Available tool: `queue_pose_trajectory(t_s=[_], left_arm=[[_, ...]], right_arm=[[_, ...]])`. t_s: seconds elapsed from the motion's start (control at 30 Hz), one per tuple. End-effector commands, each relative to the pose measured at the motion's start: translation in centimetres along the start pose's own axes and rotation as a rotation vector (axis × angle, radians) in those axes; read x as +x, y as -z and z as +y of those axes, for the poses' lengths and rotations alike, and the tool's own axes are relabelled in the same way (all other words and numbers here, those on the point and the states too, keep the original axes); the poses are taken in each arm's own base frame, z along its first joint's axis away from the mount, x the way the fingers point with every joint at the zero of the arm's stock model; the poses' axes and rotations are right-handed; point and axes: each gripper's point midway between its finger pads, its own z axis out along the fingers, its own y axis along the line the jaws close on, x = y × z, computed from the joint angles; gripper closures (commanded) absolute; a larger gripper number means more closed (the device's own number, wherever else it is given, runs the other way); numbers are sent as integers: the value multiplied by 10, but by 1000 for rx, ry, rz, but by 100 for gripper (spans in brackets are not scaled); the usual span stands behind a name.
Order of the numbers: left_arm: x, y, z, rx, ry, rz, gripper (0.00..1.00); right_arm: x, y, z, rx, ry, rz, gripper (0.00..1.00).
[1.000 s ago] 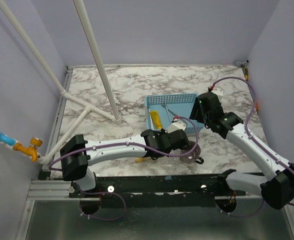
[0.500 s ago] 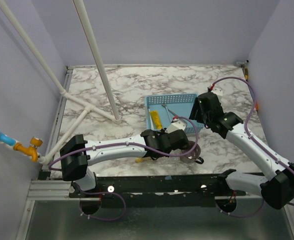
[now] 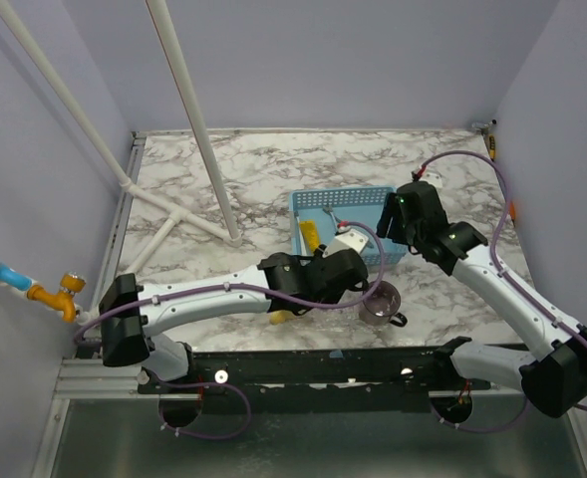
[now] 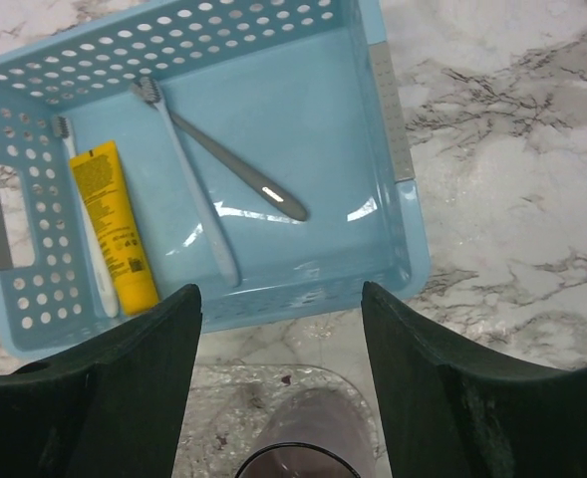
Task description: Prepare toiletry sets of a toothbrush and toothpaste on the tray
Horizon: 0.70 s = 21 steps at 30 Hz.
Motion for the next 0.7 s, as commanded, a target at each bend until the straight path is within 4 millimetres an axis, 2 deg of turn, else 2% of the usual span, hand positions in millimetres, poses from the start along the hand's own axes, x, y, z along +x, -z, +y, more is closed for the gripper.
queue_pose_trajectory(t_s=[0.0,0.23,0.5,0.67], left_arm=[[-28,39,-4,105,37,-76,54],[-45,86,-4,303,85,-176,48],[-47,123,8,538,160,-260,45],[-43,143,16,678,218,-310,44]], right_arm=[[-17,18,20,-120,19,-8,31],[-23,42,50,-323,45,-9,30],[-20,74,92,-615,100,14,29],[-20,74,108,-682,109,43,30]])
